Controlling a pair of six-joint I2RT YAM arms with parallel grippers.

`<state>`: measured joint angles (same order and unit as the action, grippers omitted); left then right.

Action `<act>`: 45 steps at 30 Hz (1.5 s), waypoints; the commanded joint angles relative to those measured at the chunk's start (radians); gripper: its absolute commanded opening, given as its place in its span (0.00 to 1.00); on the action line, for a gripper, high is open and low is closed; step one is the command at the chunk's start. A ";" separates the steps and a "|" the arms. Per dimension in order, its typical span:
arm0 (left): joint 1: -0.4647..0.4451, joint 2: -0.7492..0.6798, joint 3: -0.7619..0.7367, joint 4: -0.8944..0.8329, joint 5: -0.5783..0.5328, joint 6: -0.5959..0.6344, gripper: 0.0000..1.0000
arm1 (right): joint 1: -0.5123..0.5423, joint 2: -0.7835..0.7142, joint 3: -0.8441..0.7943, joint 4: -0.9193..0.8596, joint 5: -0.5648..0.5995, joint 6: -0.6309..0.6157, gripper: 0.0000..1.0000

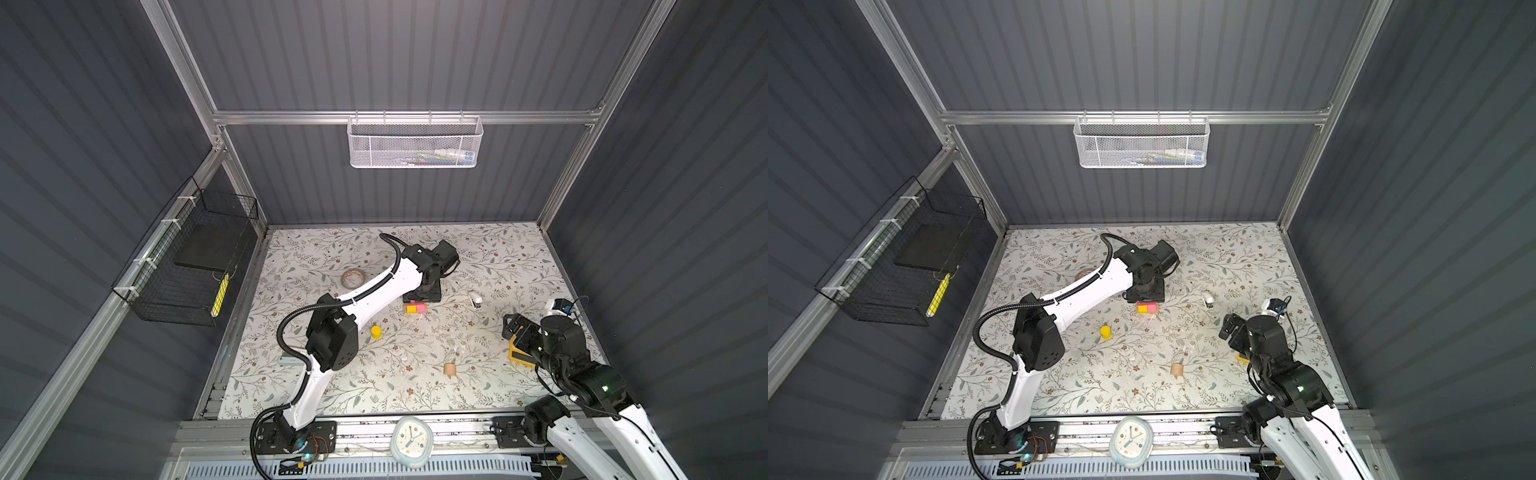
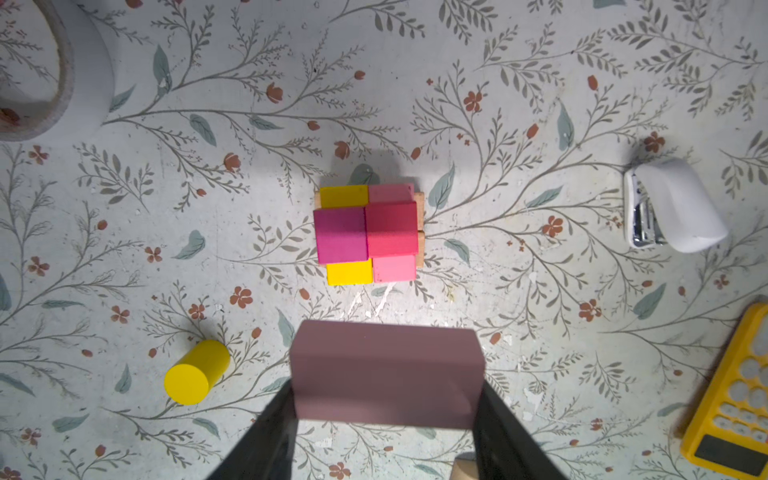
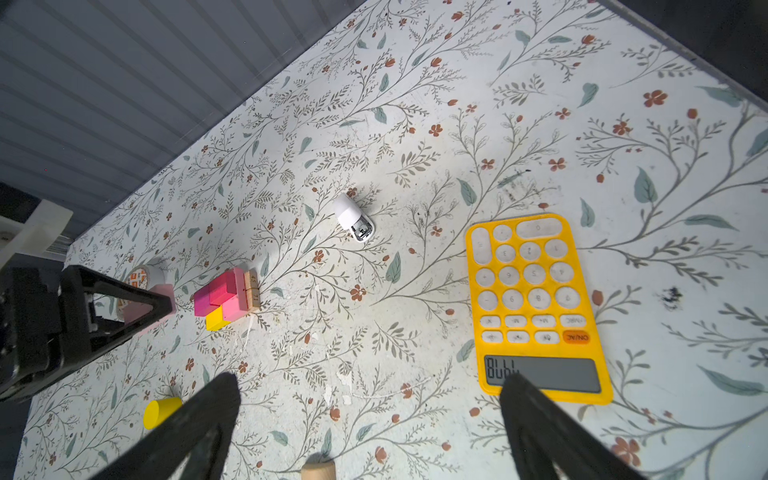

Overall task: Build the wood block tower
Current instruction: 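Lift the pink block with the left gripper and carry it over the stack, then lower the pink block onto the top of the cube stack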

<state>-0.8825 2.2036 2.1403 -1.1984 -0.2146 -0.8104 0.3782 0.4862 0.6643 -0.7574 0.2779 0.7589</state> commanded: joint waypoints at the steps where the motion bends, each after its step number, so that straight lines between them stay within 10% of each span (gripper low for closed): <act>1: 0.014 0.043 0.057 -0.076 -0.022 0.037 0.54 | -0.002 0.004 0.019 -0.011 0.020 -0.011 0.99; 45: 0.042 0.120 0.033 0.030 -0.028 -0.088 0.54 | -0.005 -0.015 -0.004 -0.033 0.005 0.016 0.99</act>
<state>-0.8425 2.3528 2.1799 -1.1584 -0.2214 -0.8783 0.3782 0.4683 0.6640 -0.7860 0.2802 0.7639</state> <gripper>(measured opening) 0.613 0.992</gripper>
